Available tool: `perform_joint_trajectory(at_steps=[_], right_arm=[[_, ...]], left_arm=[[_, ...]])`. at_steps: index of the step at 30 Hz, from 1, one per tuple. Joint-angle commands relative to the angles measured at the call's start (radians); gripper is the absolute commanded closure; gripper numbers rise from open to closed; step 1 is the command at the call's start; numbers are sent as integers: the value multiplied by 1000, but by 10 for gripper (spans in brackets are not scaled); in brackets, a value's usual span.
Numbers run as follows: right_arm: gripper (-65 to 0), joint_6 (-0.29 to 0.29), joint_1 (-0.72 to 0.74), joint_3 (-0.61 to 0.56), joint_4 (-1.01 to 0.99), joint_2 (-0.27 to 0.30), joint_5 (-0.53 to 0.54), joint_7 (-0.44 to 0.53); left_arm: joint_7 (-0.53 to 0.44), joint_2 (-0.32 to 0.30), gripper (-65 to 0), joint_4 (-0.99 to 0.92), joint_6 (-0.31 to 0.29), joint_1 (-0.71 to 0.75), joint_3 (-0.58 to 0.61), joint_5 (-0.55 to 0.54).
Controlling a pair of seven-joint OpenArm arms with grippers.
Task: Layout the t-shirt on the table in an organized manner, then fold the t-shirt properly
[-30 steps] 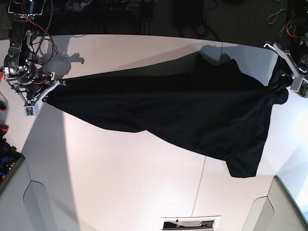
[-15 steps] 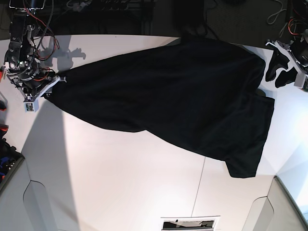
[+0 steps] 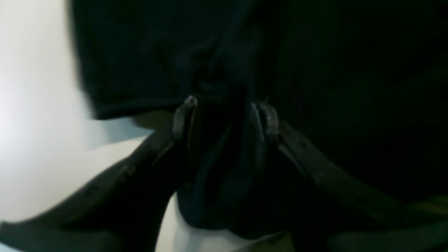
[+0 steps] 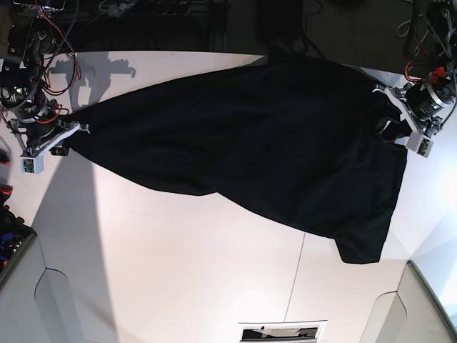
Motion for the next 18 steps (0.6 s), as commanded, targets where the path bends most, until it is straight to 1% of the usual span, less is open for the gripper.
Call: perform_joint_trajectory(at_steps=[1,3,5,8,10,12,14,16,18], right_arm=[[-33,4,13,5,17,5,6,27],[-10,25,13,3,17,-6,19,34],[0,74,13,2,16,-20,44,37],[0,136,13,-6,-11,-50,44,48],[0,135,13,-14,-55,-61,27,50],[0,135,12,-16,-101,-60,2,52],[0,135,12,-14,-125,-60,-32,46],[0,138,4,-14,-122,-51,-22,25],[0,158,-27,-14,-112,-38,18,18]], left_arm=[[-30,-21,-262,-13,15,-46,13,-8],[-31,-21,-262,-62,34,-113,47,-2],[-38,-21,-262,-101,39,-167,65,-1],[-38,-21,-262,-169,39,-226,84,28],[-35,-21,-262,-229,39,-246,100,49],[-34,-21,-262,-283,39,-248,113,48],[-4,-22,-262,-311,39,-248,115,35],[23,-25,-262,-311,39,-240,114,25],[16,-31,-262,-311,39,-219,114,15]])
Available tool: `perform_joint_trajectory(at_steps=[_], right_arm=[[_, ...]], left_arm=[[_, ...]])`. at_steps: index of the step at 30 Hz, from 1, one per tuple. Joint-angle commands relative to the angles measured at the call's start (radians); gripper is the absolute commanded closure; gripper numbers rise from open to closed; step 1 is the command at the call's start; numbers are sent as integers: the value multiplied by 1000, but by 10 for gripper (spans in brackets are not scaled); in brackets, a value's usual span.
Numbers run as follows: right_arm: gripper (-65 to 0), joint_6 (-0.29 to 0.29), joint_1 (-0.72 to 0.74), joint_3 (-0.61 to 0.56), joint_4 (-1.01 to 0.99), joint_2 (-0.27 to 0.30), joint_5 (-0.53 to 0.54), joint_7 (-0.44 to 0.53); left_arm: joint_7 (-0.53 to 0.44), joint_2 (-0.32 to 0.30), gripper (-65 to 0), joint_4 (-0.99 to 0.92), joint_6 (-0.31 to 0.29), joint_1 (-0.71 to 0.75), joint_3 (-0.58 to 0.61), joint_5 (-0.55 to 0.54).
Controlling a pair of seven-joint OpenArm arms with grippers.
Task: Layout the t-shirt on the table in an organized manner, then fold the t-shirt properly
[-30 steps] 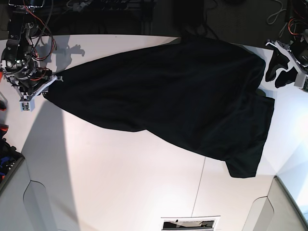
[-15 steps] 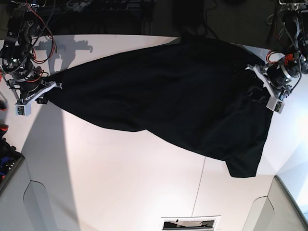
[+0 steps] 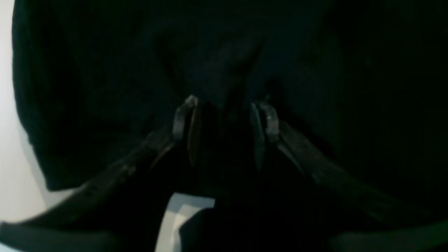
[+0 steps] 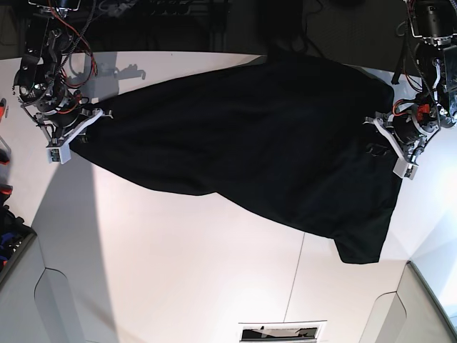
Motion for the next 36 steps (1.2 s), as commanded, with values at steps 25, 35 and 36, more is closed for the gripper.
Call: perform_joint_trajectory(at_steps=[25,35,36], right_arm=[[0,101,-238,5,121,-40,242,-72],[0,101,-238,0,121,-43,275,-82],[0,101,-238,-4,121,-43,276,-89]], left_arm=[[-85,95,-262,-439,24,-509,493,215],[-56,318,-256,-491,24,-606,500,286],[-39,343,-255,-491,24,-610,500,298]])
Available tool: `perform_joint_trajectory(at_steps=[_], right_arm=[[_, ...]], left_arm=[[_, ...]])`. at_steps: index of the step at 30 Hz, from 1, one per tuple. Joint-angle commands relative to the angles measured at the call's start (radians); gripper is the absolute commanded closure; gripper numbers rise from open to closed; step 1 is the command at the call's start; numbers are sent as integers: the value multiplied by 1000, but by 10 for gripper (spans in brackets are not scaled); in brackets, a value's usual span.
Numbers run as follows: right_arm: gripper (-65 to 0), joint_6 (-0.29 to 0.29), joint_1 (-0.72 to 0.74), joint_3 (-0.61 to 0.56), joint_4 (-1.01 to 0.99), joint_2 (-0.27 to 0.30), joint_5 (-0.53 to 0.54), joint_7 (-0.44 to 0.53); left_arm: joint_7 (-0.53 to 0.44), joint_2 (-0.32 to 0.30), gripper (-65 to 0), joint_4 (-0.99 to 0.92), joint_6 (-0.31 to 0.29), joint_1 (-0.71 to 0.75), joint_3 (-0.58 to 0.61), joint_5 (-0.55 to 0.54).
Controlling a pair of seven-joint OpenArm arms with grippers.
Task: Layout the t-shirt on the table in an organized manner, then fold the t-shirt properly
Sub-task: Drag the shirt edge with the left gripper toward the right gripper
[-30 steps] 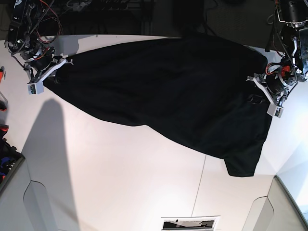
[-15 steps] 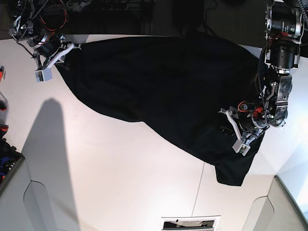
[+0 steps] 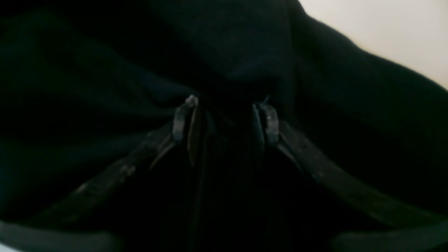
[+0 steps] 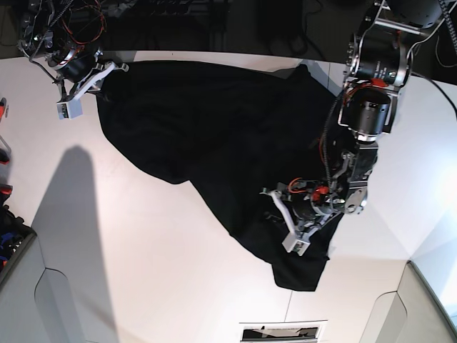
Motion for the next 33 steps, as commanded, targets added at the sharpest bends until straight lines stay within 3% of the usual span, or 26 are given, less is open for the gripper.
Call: perform_joint_trajectory(at_steps=[1,7,12,16,23,25,30,33], right_arm=[[0,0,-8,-5,7,5,-2,-39],[0,0,-8,-21,8,5,28,-49],[0,48,-8,-22,10,-11,52,-49],[0,53,-8,-32,10,-42,108,-68],[0,60,-7,-127,20,-77,106,-68],[0,60,-7,-134,51,-77,106,-68],[0,59,-7,-111,176,-69,47,-69],[0,59,-1,-88,213,-60,39,-70]], left_arm=[[50,19,-255,2,-9,-13,5,17],[67,98,-256,2,-8,-14,5,20],[85,96,-256,2,-8,-39,5,18],[127,97,-256,2,-9,-73,5,-30],[177,95,-256,2,-9,-115,5,-33],[212,82,-256,3,-8,-124,5,-66],[361,-18,-256,141,-41,-121,5,-320],[407,-81,-256,243,-52,-92,5,-352]])
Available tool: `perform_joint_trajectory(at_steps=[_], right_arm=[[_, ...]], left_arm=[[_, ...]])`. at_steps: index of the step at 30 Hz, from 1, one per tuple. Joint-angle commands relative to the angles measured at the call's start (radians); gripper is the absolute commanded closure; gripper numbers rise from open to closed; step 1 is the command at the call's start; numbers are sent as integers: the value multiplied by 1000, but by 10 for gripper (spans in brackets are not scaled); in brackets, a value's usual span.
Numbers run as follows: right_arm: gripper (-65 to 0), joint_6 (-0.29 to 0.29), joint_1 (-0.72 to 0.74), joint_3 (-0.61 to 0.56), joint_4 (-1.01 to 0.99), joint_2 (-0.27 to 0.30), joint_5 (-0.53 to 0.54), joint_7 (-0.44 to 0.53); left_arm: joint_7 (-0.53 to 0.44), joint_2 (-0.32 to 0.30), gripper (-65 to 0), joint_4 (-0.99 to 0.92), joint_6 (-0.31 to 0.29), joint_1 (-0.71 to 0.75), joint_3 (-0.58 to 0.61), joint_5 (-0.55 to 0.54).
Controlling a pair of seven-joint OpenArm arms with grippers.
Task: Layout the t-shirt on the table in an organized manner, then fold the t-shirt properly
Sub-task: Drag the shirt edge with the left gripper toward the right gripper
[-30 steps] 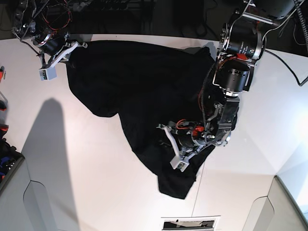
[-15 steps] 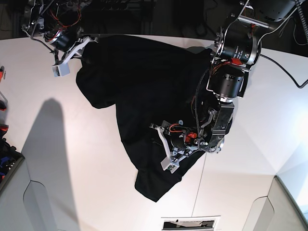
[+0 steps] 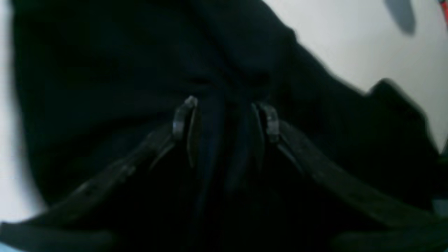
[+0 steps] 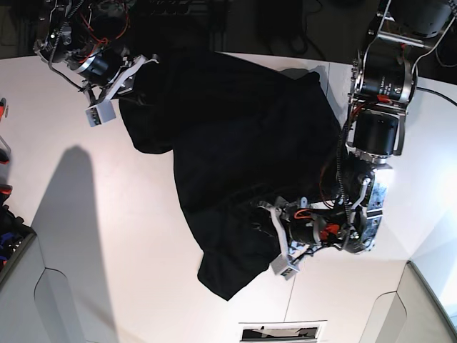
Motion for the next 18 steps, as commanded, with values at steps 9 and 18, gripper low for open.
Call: perform_joint_trajectory(at_steps=[9,18], right_arm=[[0,-1,25,68,21,16,-14,18],[0,-1,16,68,21,15,-13,14]], left_arm=[[-151,-64,-256,-3,-18,143,-2,130],[-327,90,-255,-297,-3,50,-2,356]])
